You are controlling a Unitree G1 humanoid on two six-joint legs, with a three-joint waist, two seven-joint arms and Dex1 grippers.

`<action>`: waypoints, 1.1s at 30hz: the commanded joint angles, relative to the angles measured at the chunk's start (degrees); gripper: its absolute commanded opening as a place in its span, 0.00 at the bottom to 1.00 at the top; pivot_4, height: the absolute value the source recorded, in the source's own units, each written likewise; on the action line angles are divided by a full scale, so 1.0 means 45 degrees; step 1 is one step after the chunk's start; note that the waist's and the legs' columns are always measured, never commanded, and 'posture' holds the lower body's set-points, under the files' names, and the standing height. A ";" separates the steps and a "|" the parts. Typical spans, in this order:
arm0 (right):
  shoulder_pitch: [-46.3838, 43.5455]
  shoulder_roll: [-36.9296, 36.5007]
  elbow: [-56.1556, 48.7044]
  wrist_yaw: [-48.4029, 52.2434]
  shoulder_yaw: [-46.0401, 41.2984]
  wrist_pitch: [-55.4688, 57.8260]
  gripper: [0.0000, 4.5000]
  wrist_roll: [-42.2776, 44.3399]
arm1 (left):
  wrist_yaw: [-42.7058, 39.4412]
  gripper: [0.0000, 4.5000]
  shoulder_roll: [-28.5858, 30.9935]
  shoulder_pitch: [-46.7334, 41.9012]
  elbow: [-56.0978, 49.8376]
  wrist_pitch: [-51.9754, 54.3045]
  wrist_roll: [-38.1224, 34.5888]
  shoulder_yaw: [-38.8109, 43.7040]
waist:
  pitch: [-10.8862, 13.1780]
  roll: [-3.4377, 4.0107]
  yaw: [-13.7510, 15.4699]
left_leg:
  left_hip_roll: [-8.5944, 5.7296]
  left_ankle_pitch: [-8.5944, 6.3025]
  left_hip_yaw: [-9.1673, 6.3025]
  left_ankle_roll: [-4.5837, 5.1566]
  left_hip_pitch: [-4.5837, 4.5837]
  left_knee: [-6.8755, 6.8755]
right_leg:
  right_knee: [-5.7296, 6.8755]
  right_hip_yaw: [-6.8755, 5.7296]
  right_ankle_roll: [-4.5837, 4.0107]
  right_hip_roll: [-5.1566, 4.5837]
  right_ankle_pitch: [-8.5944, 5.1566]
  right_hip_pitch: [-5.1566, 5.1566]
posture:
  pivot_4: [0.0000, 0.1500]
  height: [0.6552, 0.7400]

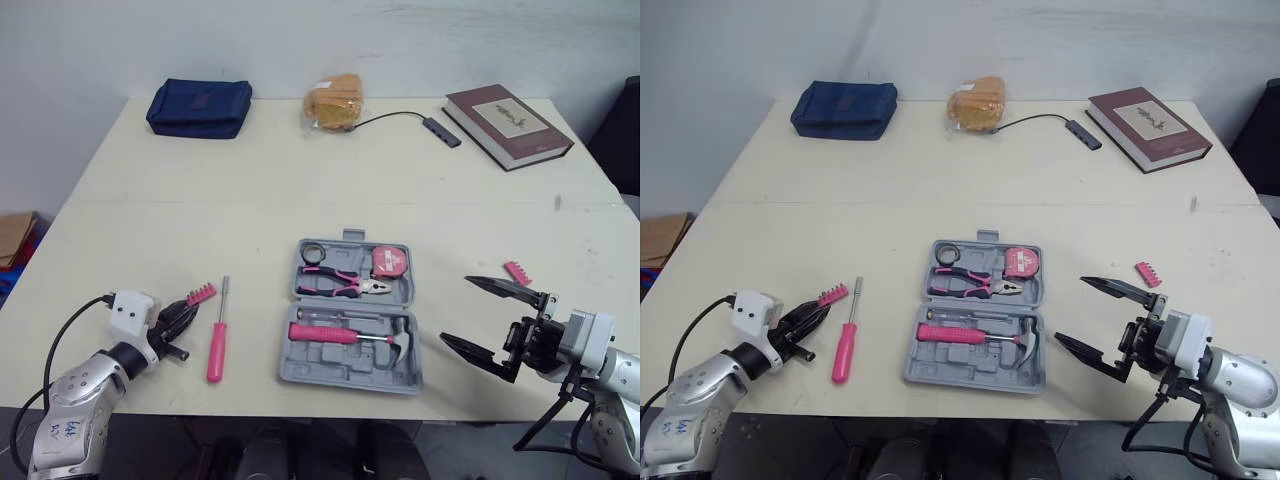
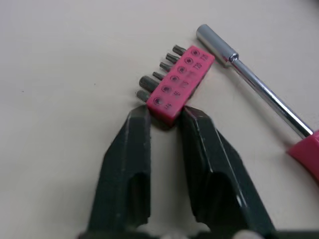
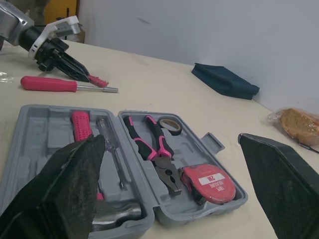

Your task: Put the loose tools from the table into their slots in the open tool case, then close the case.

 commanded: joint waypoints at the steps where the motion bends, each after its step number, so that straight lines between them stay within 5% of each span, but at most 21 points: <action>1: 0.0069 0.0007 -0.0388 -0.0082 -0.0281 -0.0058 1.00 0.0138 | -0.0577 0.03 -0.0116 0.0273 0.0808 0.0112 0.0153 -0.0751 | -0.0016 0.0027 0.0017 | -0.0003 -0.0009 0.0000 -0.0013 0.0000 0.0000 | 0.0000 0.0000 0.0000 0.0001 0.0000 0.0000 | 1.00 1.00; 6: 0.0090 0.0108 -0.0134 0.0002 -0.0222 -0.0277 1.00 0.0055 | -0.1334 0.02 0.0311 0.0717 0.0433 0.0144 -0.0292 -0.0318 | -0.0025 0.0041 -0.0013 | -0.0003 0.0001 0.0003 0.0009 0.0000 0.0000 | 0.0000 0.0002 0.0001 0.0003 0.0000 -0.0001 | 1.00 1.00; 14: 0.0151 0.0396 0.0386 0.0306 -0.0102 -0.0732 1.00 -0.0063 | -0.3881 0.86 0.2408 0.0733 0.0997 -0.0617 -0.1098 0.0884 | -0.0009 0.0012 -0.0199 | 0.0043 -0.0003 0.0014 -0.0002 -0.0002 -0.0002 | 0.0001 0.0005 -0.0026 0.0011 -0.0014 -0.0018 | 1.00 1.00; 16: 0.0153 0.0452 0.0376 0.0343 -0.0083 -0.0770 1.00 -0.0059 | -0.4807 0.99 0.3058 0.0496 0.1651 -0.1322 -0.0881 0.0748 | -0.0003 0.0000 -0.0271 | 0.0054 -0.0003 0.0013 -0.0016 -0.0003 -0.0002 | 0.0016 -0.0002 -0.0047 0.0023 -0.0026 -0.0028 | 1.00 1.00; 25: 0.0101 0.0576 0.0181 0.0221 0.0043 -0.0809 1.00 -0.0201 | -0.7114 0.99 0.4018 -0.2601 0.5511 -0.3851 0.0261 -0.0734 | 0.0023 -0.0045 -0.0320 | 0.0053 -0.0002 0.0015 -0.0024 -0.0019 -0.0001 | 0.0019 -0.0013 -0.0051 0.0027 -0.0028 -0.0043 | 1.00 1.00; 33: 0.0057 0.0563 -0.0073 -0.0281 0.0027 -0.0707 1.00 -0.0462 | -0.7646 0.99 0.3917 -0.3419 0.6317 -0.4177 0.0669 -0.1419 | 0.0024 -0.0048 -0.0346 | 0.0034 0.0007 0.0075 -0.0043 -0.0004 -0.0001 | 0.0032 -0.0028 -0.0034 0.0028 -0.0019 -0.0051 | 1.00 1.00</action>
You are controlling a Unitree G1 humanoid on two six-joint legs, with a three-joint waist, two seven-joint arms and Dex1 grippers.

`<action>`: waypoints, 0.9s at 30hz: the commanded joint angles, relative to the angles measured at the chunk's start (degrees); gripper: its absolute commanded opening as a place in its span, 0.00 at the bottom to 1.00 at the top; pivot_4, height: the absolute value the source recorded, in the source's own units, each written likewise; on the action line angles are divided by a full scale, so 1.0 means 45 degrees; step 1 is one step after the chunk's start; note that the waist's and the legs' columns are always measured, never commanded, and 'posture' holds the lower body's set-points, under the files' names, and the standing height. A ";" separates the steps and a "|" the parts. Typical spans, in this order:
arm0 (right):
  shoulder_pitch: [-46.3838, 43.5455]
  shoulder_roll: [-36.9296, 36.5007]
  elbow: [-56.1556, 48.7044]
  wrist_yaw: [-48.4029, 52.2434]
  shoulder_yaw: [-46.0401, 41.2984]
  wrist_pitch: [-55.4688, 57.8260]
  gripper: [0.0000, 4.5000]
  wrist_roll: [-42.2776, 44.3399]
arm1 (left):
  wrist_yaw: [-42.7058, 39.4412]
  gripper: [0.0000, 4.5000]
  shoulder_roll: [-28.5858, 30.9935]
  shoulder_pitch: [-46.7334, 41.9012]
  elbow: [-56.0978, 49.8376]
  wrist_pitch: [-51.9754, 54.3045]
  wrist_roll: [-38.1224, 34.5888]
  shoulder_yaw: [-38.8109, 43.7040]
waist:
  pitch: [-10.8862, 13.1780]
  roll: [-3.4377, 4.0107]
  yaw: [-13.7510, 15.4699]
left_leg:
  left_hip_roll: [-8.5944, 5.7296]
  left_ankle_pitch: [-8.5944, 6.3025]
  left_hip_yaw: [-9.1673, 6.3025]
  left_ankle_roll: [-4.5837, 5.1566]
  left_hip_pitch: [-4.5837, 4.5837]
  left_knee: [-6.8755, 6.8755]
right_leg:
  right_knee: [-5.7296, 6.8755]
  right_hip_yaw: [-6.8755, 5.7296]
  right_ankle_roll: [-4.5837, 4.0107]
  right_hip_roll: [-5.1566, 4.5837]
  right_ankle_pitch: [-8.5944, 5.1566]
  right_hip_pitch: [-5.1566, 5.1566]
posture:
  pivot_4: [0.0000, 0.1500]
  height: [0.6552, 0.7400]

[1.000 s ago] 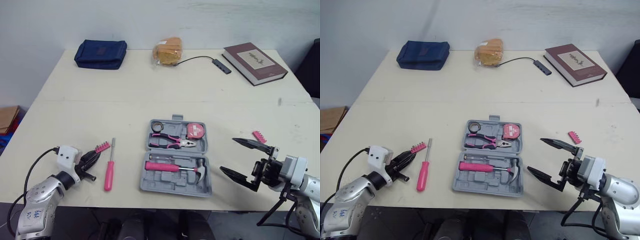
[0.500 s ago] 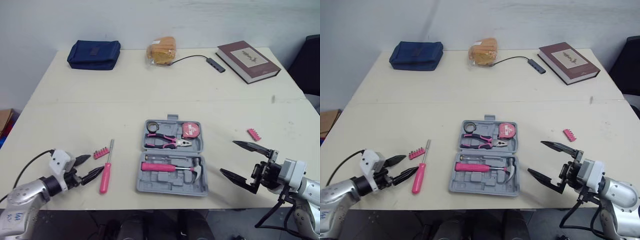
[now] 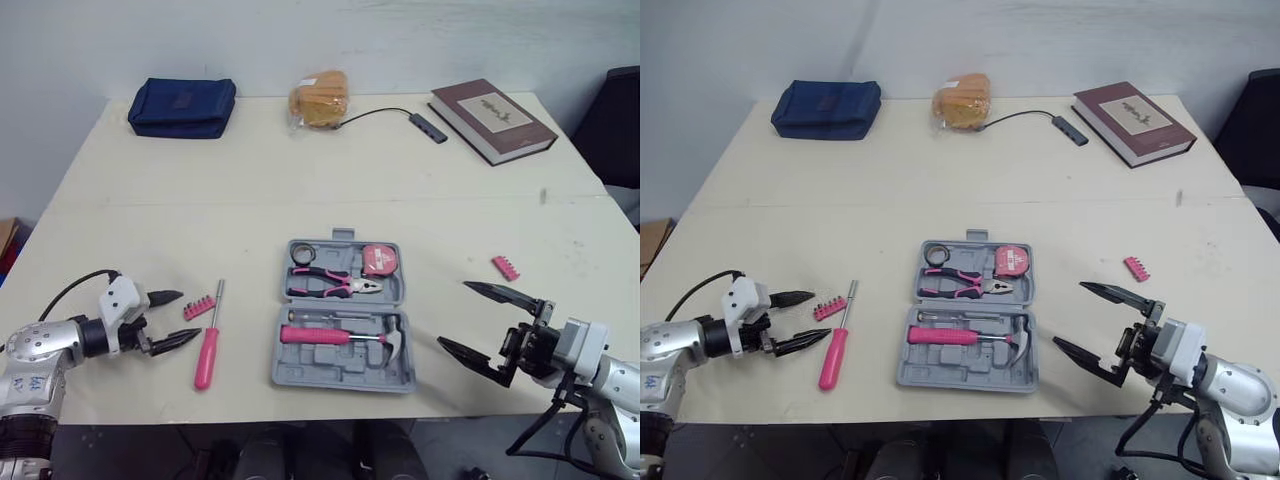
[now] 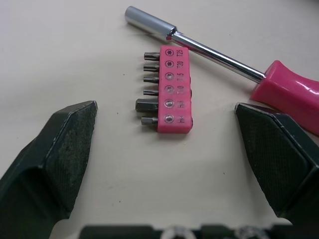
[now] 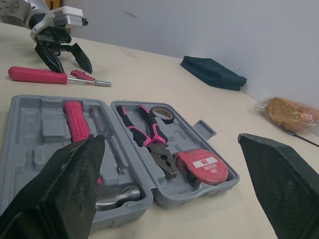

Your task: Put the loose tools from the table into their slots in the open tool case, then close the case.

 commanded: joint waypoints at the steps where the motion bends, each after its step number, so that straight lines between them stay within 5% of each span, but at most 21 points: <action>1: -0.0054 0.0029 -0.0437 -0.0228 -0.0042 -0.0091 1.00 -0.0017 | -0.0125 0.99 0.0014 -0.0120 0.0215 0.0092 0.0154 -0.0239 | 0.0000 0.0000 0.0001 | -0.0002 0.0001 0.0000 0.0004 0.0001 0.0000 | 0.0002 0.0001 0.0002 -0.0001 0.0001 0.0000 | 1.00 1.00; 4: -0.0108 -0.0021 -0.0441 -0.0285 -0.0012 -0.0048 1.00 -0.0036 | -0.0388 0.99 -0.0023 -0.0132 0.0015 0.0304 0.0038 -0.0428 | 0.0000 0.0000 0.0001 | -0.0001 -0.0006 -0.0001 0.0017 0.0004 0.0001 | 0.0005 0.0005 0.0004 -0.0005 0.0003 0.0001 | 1.00 1.00; 6: -0.0159 -0.0055 -0.0425 -0.0303 0.0005 -0.0024 1.00 -0.0052 | -0.0523 0.88 -0.0074 -0.0062 -0.0224 0.0471 -0.0028 -0.0569 | 0.0000 0.0001 0.0010 | 0.0001 -0.0005 -0.0001 0.0014 0.0004 0.0001 | 0.0005 0.0005 0.0004 -0.0006 0.0003 0.0001 | 1.00 1.00; 14: 0.0110 -0.0222 -0.1567 -0.0889 -0.0008 0.0664 1.00 -0.0075 | -0.0286 0.14 -0.0069 0.0404 -0.0346 0.0659 0.0298 -0.0780 | -0.0005 0.0007 0.0011 | -0.0008 -0.0002 0.0005 0.0010 0.0006 0.0001 | 0.0004 0.0008 0.0008 -0.0007 0.0004 0.0001 | 1.00 1.00; 27: 0.0165 -0.0373 -0.2149 -0.1400 -0.0129 0.1381 1.00 -0.0077 | 0.1288 0.14 -0.0433 0.1111 -0.1893 0.0488 -0.0792 0.1241 | 0.0010 -0.0017 -0.0014 | 0.0032 -0.0028 0.0008 0.0036 0.0018 0.0000 | 0.0008 0.0015 -0.0001 -0.0019 0.0000 0.0000 | 1.00 1.00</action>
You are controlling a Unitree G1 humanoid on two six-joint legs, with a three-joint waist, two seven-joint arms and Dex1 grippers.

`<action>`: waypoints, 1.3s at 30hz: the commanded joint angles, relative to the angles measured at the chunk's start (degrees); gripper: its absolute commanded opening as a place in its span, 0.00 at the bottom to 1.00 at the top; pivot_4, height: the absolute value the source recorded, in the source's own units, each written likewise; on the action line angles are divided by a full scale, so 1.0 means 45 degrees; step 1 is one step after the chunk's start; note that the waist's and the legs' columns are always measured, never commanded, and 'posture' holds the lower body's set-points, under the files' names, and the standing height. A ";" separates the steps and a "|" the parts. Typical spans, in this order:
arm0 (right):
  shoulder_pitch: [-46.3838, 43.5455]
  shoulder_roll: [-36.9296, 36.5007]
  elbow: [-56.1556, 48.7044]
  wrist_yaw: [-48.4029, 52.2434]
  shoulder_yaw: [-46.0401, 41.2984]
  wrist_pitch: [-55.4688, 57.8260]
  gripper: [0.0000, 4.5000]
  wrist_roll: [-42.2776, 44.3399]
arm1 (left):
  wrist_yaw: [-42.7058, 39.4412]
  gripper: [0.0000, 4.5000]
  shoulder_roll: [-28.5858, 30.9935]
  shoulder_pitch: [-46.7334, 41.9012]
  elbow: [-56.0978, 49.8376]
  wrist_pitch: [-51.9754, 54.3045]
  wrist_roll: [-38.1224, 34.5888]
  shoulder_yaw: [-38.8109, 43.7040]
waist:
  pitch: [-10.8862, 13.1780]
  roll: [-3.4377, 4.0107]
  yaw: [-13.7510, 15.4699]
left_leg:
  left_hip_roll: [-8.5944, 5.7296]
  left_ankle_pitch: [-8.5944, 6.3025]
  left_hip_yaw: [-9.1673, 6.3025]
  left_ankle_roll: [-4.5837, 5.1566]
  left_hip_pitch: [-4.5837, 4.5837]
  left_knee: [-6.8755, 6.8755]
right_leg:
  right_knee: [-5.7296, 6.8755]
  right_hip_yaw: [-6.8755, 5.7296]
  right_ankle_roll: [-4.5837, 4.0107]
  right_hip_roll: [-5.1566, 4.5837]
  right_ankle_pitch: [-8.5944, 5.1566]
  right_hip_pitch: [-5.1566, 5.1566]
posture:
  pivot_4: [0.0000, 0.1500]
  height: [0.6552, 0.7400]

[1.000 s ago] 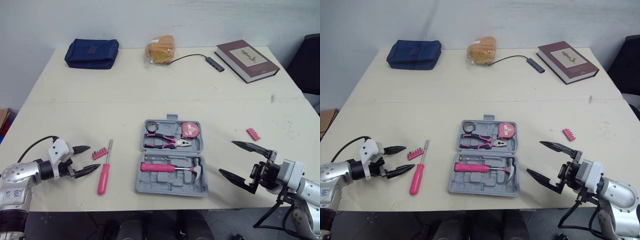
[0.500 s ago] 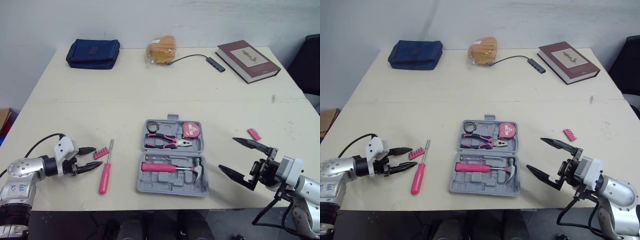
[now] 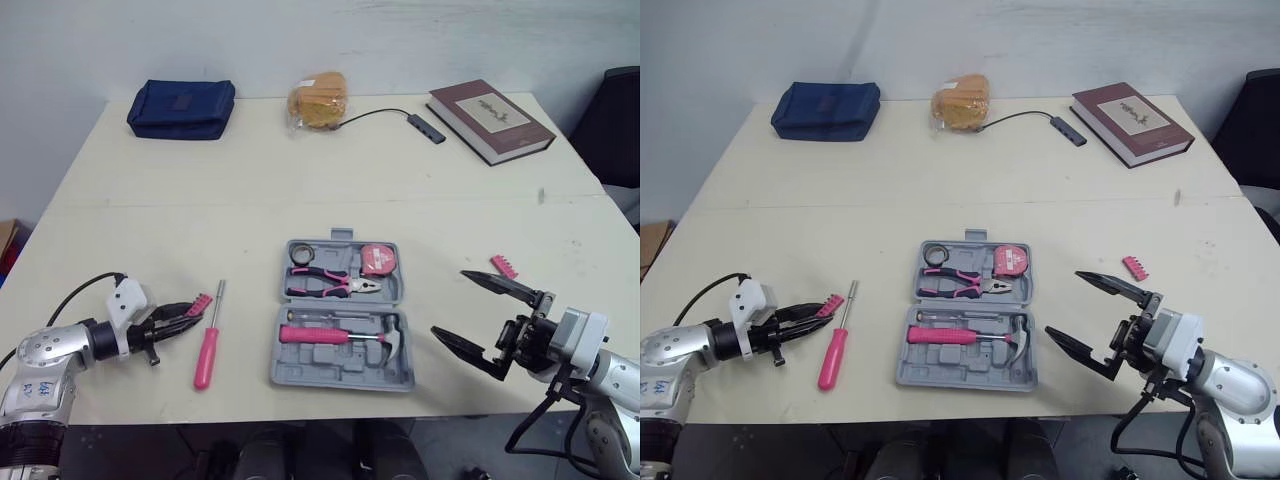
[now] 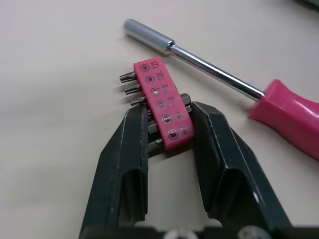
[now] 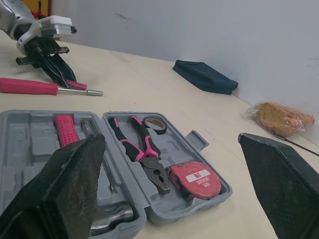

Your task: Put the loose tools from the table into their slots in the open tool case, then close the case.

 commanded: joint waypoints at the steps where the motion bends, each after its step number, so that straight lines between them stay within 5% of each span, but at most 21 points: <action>1: -0.0124 -0.0237 -0.0356 -0.0047 -0.0115 0.0125 1.00 0.0046 | 0.0090 0.14 0.0210 0.0380 -0.0858 -0.0027 -0.0455 0.0757 | 0.0009 -0.0015 0.0005 | 0.0001 0.0000 0.0000 -0.0001 -0.0003 0.0000 | -0.0002 -0.0001 0.0000 0.0002 0.0000 -0.0001 | 1.00 1.00; 5: -0.0346 -0.0239 -0.0149 0.0102 0.0032 0.0175 1.00 0.0043 | -0.0281 0.14 0.0548 0.1017 -0.1091 0.0552 -0.0294 0.0524 | 0.0011 -0.0018 0.0000 | -0.0004 -0.0003 0.0002 -0.0002 -0.0009 -0.0001 | -0.0016 -0.0003 0.0000 0.0004 0.0000 -0.0001 | 1.00 1.00; 13: -0.0535 -0.0256 -0.0109 0.0234 0.0120 0.0298 1.00 0.0043 | 0.0585 0.95 0.0294 0.1781 -0.1257 0.0423 -0.0191 0.1151 | 0.0011 -0.0020 0.0008 | 0.0006 -0.0009 0.0000 -0.0002 -0.0007 0.0000 | -0.0017 -0.0002 -0.0003 -0.0003 -0.0002 -0.0002 | 1.00 1.00; 19: -0.0745 -0.0295 -0.0280 0.0079 0.0192 0.0665 1.00 0.0032 | 0.1686 0.95 -0.0629 0.2953 -0.2168 0.0522 -0.0525 0.1875 | 0.0011 -0.0020 -0.0080 | 0.0021 -0.0015 0.0004 -0.0014 -0.0007 -0.0001 | -0.0019 -0.0002 -0.0010 0.0002 -0.0006 -0.0004 | 1.00 1.00; 39: -0.0660 -0.0105 0.0243 0.0213 0.0101 0.0103 1.00 -0.0095 | 0.2021 0.95 -0.1308 0.1763 -0.1111 0.0389 -0.0101 0.0726 | 0.0008 -0.0020 0.0048 | 0.0013 -0.0011 0.0003 -0.0008 -0.0004 0.0002 | -0.0009 -0.0006 -0.0013 0.0004 -0.0006 -0.0001 | 1.00 1.00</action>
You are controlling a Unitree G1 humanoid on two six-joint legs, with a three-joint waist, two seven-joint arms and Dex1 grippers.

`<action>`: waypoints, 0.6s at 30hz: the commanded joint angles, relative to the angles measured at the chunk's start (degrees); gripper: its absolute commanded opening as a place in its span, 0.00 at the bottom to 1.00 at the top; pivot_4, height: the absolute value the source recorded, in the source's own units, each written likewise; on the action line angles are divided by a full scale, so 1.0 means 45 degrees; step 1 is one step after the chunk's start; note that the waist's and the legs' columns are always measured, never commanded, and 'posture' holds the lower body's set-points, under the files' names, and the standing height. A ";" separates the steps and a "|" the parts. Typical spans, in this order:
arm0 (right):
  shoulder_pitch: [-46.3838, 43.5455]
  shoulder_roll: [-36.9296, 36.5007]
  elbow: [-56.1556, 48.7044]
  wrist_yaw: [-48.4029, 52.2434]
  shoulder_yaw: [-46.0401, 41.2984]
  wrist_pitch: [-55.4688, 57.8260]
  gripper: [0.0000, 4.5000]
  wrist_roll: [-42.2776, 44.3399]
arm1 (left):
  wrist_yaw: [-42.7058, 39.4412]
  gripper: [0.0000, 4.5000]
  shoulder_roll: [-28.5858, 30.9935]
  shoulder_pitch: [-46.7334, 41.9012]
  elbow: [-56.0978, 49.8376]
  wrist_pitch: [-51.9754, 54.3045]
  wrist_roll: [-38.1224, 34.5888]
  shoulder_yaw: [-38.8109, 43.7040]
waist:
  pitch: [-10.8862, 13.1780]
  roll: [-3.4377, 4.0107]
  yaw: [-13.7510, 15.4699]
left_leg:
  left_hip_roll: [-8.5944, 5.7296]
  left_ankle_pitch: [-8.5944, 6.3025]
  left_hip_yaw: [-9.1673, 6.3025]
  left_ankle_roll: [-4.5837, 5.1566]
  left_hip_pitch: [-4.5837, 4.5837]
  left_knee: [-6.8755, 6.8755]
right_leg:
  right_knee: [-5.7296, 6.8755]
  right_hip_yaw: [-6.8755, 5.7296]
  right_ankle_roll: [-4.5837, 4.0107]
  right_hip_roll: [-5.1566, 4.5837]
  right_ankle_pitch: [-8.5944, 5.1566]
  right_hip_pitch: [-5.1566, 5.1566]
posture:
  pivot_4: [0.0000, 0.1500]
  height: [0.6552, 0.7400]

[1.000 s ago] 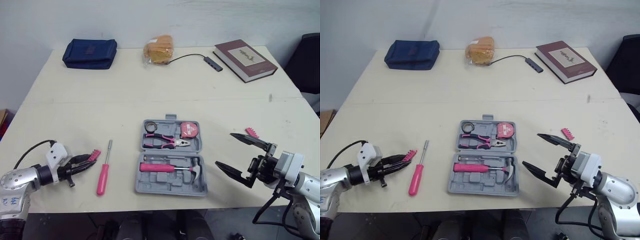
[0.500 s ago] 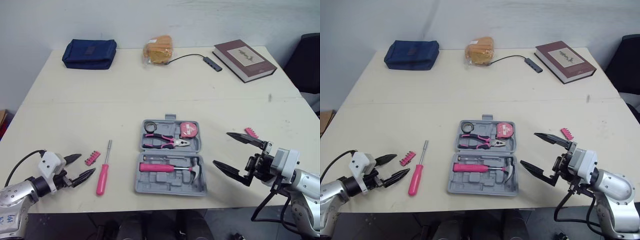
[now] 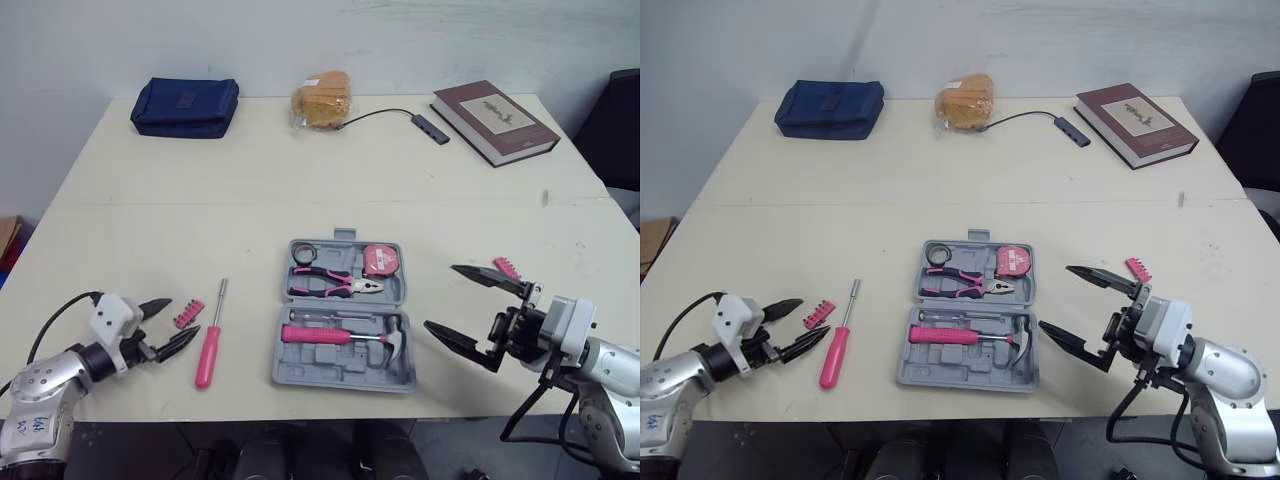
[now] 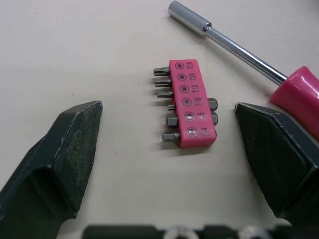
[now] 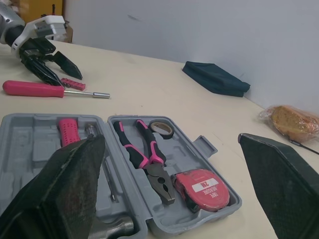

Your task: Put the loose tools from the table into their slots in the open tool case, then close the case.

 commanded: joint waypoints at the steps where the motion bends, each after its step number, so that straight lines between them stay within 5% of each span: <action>1: 0.0063 0.0032 -0.0016 -0.0004 -0.0273 -0.0329 1.00 0.0027 | -0.0007 0.95 -0.0147 -0.0020 0.0408 0.0092 0.0153 -0.0323 | -0.0001 0.0001 0.0001 | -0.0001 0.0000 0.0000 0.0001 0.0001 0.0000 | 0.0001 0.0000 0.0000 0.0000 0.0000 0.0001 | 1.00 1.00; 5: 0.0115 0.0094 0.0091 -0.0030 -0.0222 -0.0462 1.00 -0.0025 | -0.0096 0.90 -0.0317 -0.0185 0.0423 0.0275 0.0238 -0.0792 | -0.0006 0.0010 0.0020 | -0.0003 0.0001 0.0000 0.0002 0.0006 0.0001 | 0.0002 -0.0001 0.0000 -0.0001 0.0000 0.0005 | 1.00 1.00; 13: 0.0153 0.0180 0.0005 -0.0149 -0.0164 -0.0553 1.00 -0.0081 | 0.0061 0.16 -0.0232 -0.0097 0.0217 0.0732 0.0351 -0.1102 | -0.0016 0.0027 -0.0004 | -0.0006 0.0001 0.0001 0.0002 0.0010 0.0000 | 0.0002 0.0004 0.0001 -0.0002 0.0000 0.0007 | 1.00 1.00; 18: 0.0158 0.0201 -0.0133 -0.0252 -0.0154 -0.0521 1.00 -0.0107 | 0.0302 0.16 -0.0406 -0.0099 0.0266 0.0325 0.0307 -0.0868 | -0.0016 0.0027 0.0002 | -0.0006 0.0000 0.0001 0.0002 0.0011 0.0000 | 0.0002 0.0004 0.0001 -0.0004 0.0000 0.0008 | 1.00 1.00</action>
